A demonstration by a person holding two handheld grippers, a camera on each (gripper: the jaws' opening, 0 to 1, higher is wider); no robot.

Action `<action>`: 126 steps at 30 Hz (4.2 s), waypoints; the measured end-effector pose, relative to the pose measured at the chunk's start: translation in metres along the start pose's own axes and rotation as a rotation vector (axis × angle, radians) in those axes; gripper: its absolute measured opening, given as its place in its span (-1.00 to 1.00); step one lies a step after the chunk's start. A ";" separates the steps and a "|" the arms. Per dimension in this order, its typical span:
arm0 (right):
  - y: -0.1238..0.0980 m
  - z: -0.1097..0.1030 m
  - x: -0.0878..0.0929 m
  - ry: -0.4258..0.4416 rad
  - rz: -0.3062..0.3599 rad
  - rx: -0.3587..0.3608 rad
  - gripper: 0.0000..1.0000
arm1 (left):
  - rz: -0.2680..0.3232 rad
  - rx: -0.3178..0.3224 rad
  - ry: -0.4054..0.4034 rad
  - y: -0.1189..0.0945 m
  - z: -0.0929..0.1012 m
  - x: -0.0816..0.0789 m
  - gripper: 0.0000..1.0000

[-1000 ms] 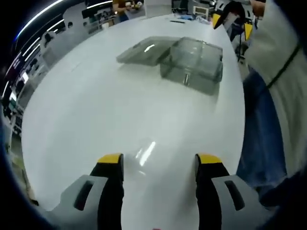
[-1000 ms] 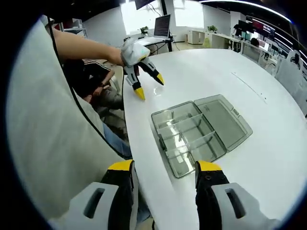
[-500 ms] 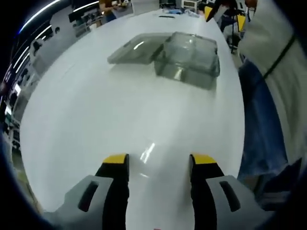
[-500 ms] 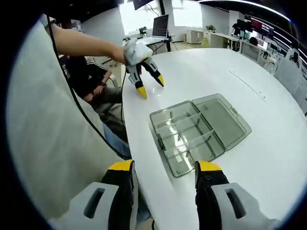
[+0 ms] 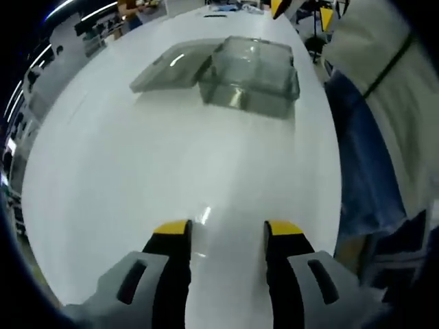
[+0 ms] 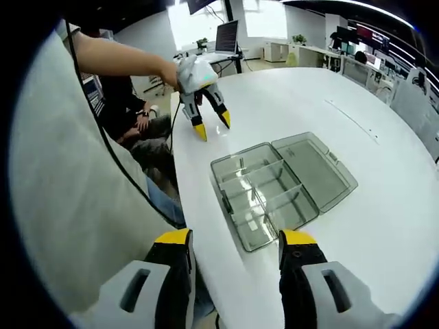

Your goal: Insert the divider into the dual guide fixture by aligning both edges with the guide slots and pushing it downward to the bottom, including one-sided entry, uneven engagement, binding, and posture correction.

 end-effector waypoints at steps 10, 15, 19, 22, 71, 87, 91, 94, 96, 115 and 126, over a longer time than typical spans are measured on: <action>-0.001 0.001 0.001 0.007 0.007 0.003 -0.06 | -0.043 0.029 0.082 -0.001 -0.004 0.001 -0.19; 0.000 0.001 0.001 0.011 0.011 0.003 -0.07 | -0.053 0.037 0.103 0.000 -0.004 -0.001 -0.26; 0.000 0.001 0.001 0.010 0.012 0.003 -0.07 | -0.080 0.026 0.086 0.003 -0.007 -0.005 -0.40; 0.000 0.002 0.001 0.010 0.013 0.003 -0.07 | -0.092 0.027 0.109 0.004 -0.006 -0.008 -0.40; -0.002 0.010 -0.002 0.036 0.073 -0.013 -0.07 | -0.035 -0.082 0.016 -0.017 -0.006 -0.064 -0.46; -0.003 0.017 -0.004 0.056 0.090 -0.014 -0.09 | 0.121 -0.154 -0.042 -0.042 -0.003 -0.108 -0.46; -0.004 0.018 -0.005 0.067 0.103 -0.016 -0.10 | 0.157 -0.173 -0.064 -0.047 -0.003 -0.116 -0.46; -0.004 0.019 -0.006 0.069 0.108 -0.014 -0.11 | 0.180 -0.187 -0.067 -0.050 -0.001 -0.123 -0.46; -0.005 0.020 -0.008 0.073 0.116 -0.013 -0.11 | 0.201 -0.194 -0.071 -0.053 0.001 -0.129 -0.46; -0.016 0.023 -0.017 0.119 0.198 0.023 -0.18 | 0.385 -0.276 -0.125 -0.067 0.021 -0.166 -0.46; -0.021 0.022 -0.023 0.163 0.266 0.001 -0.26 | 0.432 -0.300 -0.136 -0.067 0.031 -0.172 -0.46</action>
Point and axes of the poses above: the point that each gripper's makers call its tool centre point, and the gripper's own axes: y roughly forward along the fingers, z roughly to its right, x roughly out of its underside, the point moved 7 cm from there along -y, roughly backward along the fingers, and after that the axes turned 12 degrees about -x, right-handed, at the moved point
